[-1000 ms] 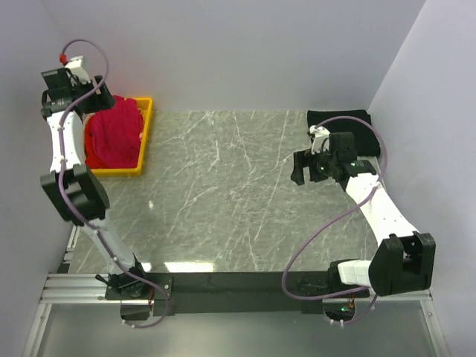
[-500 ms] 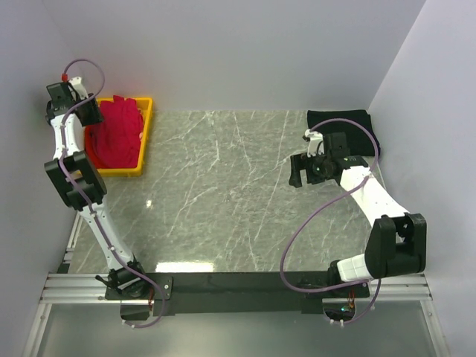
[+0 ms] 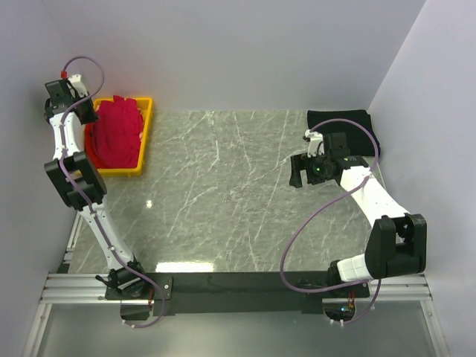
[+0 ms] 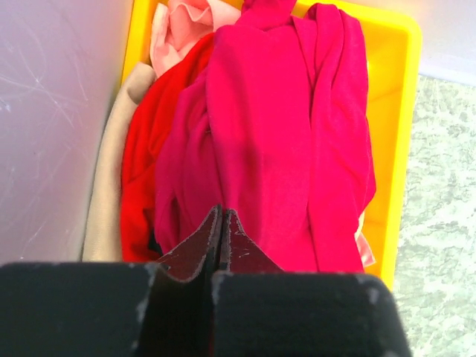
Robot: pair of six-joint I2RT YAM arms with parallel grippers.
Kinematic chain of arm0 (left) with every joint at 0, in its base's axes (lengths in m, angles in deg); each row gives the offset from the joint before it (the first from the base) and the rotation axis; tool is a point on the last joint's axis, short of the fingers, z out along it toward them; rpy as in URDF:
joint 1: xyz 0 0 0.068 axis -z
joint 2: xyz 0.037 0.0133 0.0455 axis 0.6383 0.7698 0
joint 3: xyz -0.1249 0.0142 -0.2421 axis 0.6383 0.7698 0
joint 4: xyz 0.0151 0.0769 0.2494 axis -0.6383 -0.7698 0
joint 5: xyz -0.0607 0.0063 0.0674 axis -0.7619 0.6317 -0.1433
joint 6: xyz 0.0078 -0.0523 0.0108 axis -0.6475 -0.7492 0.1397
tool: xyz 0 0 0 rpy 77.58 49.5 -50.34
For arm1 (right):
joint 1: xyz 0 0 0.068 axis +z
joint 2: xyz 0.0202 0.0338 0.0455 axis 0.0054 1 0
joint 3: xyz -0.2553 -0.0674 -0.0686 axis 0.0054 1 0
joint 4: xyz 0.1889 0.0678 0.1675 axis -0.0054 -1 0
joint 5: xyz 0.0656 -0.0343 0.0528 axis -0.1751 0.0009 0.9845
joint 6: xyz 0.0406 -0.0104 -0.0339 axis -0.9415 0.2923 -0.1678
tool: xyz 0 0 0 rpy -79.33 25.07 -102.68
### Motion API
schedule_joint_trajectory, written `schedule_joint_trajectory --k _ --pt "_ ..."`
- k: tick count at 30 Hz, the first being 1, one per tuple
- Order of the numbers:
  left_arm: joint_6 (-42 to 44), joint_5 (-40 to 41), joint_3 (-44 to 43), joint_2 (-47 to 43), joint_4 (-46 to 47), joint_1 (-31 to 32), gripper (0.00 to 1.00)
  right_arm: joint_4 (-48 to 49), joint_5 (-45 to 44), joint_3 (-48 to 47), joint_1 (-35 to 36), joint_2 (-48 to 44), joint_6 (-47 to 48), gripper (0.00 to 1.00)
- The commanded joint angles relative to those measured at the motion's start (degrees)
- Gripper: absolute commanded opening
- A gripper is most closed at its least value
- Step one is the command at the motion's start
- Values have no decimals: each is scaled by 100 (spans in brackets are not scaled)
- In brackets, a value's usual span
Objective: Fold and stack the t-shirts
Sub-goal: Grab the tshirt from the pile
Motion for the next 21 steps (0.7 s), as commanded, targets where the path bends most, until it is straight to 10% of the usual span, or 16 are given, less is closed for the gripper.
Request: schedule_joint_trajectory --k 1,11,21 --pt "29 -70 -141 -177 21 -27 0 84 -92 -184 11 -179 -37 100" --pt "-182 -1872 -1097 -1293 83 244 0 -57 145 -333 -24 -205 -81 100" --pt "335 -2172 999 -3464 242 1773 0 -400 523 -790 -533 -249 -169 100"
